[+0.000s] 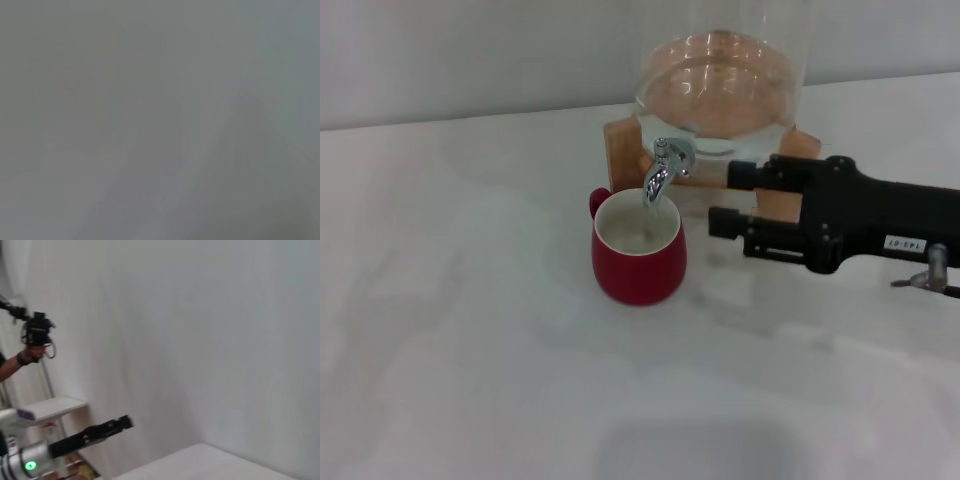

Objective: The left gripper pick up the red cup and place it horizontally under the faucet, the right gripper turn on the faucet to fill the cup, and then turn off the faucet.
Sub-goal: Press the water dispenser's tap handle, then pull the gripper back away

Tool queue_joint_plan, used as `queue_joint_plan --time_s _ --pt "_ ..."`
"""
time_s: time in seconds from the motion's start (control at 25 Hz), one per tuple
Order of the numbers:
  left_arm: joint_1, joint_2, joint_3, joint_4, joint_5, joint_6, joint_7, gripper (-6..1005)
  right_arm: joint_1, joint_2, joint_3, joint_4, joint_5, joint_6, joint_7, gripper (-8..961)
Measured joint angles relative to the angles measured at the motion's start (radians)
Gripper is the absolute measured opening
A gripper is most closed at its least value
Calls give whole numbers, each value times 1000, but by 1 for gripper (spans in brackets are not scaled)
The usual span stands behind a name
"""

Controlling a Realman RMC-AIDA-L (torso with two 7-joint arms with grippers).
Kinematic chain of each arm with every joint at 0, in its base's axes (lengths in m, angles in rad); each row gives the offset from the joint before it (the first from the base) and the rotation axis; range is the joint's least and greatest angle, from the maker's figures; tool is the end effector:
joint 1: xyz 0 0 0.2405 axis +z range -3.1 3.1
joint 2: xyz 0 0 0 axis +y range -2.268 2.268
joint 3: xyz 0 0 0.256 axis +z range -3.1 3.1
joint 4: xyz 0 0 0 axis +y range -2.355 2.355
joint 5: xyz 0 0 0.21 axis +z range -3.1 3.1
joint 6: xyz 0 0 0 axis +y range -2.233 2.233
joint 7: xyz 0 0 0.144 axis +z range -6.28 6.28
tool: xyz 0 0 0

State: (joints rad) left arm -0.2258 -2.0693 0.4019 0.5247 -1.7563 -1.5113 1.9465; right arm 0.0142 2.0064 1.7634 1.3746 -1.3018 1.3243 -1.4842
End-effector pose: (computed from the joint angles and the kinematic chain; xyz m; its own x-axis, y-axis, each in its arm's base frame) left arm -0.3600 0.2693 0.0925 0.3982 0.0121 0.9172 0.8473 -0.3878 -0.3628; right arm 0.2028 0.2718 0.0509 0.6974 -0.1990 -0.6885 -0.4518 -0.8678 -0.2068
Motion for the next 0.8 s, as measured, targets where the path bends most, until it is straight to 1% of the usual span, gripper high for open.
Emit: queue_joint_plan --time_s 0.2,0.36,0.4,0.52,0.56,0.68,0.8 --pt "-4 0 0 0 -2 8 0 725 44 -1 -29 -20 -25 21 -5 632" --pt "-7 -3 0 0 -11 8 0 725 85 0 -54 -62 -40 7 -8 632" --pt "-7 -4 0 0 -17 8 0 725 85 0 -54 -62 -40 7 -8 632" --pt "-4 -5 0 0 -25 8 0 725 102 0 -73 -93 -36 -26 -17 632" --pt "-2 -6 0 0 -27 7 0 725 111 1 -101 -109 -31 -78 -28 632" --pt "-1 -6 0 0 -27 6 0 725 113 1 -130 -111 -30 -134 -33 632" --pt "0 -6 0 0 -28 7 1 725 115 2 -146 -112 -30 -162 -38 632"
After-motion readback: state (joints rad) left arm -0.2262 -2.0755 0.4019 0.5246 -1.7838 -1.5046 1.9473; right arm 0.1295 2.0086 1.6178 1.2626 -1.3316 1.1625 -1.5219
